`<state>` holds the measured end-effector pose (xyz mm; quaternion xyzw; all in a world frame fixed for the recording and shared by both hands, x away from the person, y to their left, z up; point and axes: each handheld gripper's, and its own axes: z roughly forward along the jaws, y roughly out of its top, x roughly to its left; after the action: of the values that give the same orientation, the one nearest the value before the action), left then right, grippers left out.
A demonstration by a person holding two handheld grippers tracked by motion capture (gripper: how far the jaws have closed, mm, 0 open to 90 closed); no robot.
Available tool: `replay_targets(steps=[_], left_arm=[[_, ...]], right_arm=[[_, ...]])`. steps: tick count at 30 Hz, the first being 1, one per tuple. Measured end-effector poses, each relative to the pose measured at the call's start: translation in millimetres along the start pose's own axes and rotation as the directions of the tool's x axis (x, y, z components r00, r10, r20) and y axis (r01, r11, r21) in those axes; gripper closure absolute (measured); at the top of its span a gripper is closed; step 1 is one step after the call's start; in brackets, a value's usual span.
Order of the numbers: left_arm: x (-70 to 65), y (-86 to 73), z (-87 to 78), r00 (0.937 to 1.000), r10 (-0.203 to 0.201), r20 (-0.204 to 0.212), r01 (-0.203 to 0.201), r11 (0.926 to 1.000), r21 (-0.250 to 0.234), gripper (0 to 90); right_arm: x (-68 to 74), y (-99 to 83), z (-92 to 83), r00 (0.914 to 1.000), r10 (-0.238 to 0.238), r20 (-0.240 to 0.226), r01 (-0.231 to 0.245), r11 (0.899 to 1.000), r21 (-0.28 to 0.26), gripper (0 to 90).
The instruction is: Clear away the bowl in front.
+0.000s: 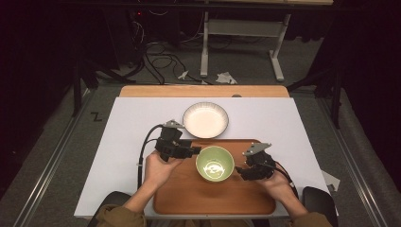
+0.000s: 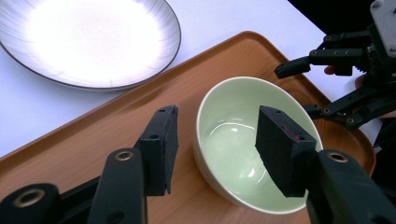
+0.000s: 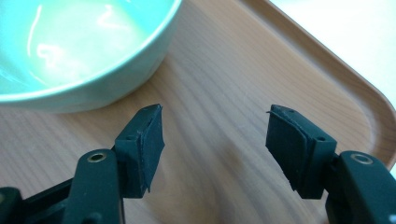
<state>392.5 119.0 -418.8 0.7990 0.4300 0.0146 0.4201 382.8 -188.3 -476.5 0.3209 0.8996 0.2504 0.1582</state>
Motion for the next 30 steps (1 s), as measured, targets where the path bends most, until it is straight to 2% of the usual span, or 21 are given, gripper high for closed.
replay_targets(steps=[13,14,21,24,30], left_arm=[[0.2,-11.7,-11.7,0.9998,-0.004,-0.018,0.004,1.0,-0.001,51.1],[0.9,-13.8,-11.9,0.9998,-0.017,-0.011,0.017,0.9999,-0.002,50.9],[4.6,-20.3,-15.0,0.9992,-0.04,-0.002,0.04,0.9992,-0.006,51.2],[5.7,-23.7,-13.0,0.9993,-0.039,-0.002,0.039,0.9992,0.008,50.4],[10.8,-29.1,-13.3,0.9984,-0.055,-0.012,0.055,0.9984,-0.015,49.4]], right_arm=[[1.0,0.6,-0.4,1.0,-0.007,-0.002,0.007,1.0,0.004,37.2],[0.7,0.8,-0.5,0.9999,-0.01,-0.001,0.01,1.0,-0.002,37.3],[1.3,0.6,-0.4,0.9999,-0.008,-0.005,0.009,1.0,0.007,37.5],[1.3,0.9,-0.5,0.9999,-0.009,-0.006,0.009,1.0,0.003,37.6],[1.6,0.7,-0.7,1.0,-0.009,0.001,0.009,1.0,-0.004,37.5]])
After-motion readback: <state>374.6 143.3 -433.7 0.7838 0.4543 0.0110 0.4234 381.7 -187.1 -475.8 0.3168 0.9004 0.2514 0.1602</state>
